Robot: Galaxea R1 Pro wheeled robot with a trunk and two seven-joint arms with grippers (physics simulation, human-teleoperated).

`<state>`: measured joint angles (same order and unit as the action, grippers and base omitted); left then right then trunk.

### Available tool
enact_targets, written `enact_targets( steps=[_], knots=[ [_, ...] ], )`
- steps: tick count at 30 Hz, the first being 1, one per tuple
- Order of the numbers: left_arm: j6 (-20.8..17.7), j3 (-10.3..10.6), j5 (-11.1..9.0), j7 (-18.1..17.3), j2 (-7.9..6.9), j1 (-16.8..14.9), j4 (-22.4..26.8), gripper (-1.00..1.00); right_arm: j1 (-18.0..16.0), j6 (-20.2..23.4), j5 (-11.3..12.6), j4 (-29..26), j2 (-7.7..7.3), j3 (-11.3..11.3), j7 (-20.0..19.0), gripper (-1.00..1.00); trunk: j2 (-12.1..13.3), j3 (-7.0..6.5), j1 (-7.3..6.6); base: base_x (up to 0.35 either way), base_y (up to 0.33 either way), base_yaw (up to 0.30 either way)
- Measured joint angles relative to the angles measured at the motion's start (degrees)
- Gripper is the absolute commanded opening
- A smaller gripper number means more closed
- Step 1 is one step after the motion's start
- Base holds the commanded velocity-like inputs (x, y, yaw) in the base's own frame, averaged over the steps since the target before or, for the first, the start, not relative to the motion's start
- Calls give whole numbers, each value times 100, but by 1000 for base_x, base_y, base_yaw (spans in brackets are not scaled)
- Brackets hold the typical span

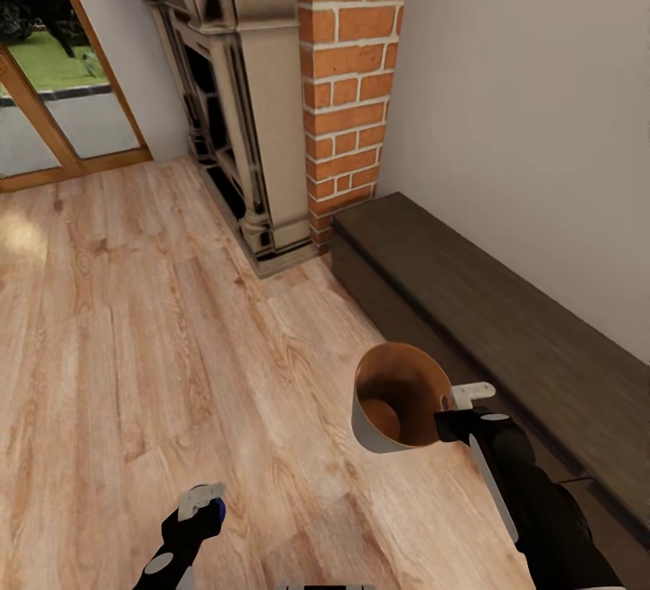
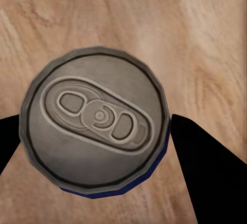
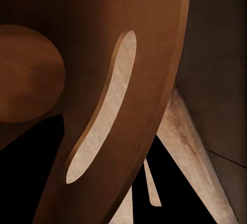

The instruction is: Put the three can of soda from the living room inside the tash can in the kitchen.

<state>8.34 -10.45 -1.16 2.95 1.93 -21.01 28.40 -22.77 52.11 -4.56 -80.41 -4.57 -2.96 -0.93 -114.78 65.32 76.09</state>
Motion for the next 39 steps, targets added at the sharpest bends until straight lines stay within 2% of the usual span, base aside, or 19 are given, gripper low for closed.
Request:
enact_targets(
  steps=[39],
  knots=[
    [1, 0, -2, -4, -8, 0, 9, -100, 1, -1, 11, 0, 8, 0, -3, -100, 1564, -1061, -857, 0, 0, 0]
  ],
)
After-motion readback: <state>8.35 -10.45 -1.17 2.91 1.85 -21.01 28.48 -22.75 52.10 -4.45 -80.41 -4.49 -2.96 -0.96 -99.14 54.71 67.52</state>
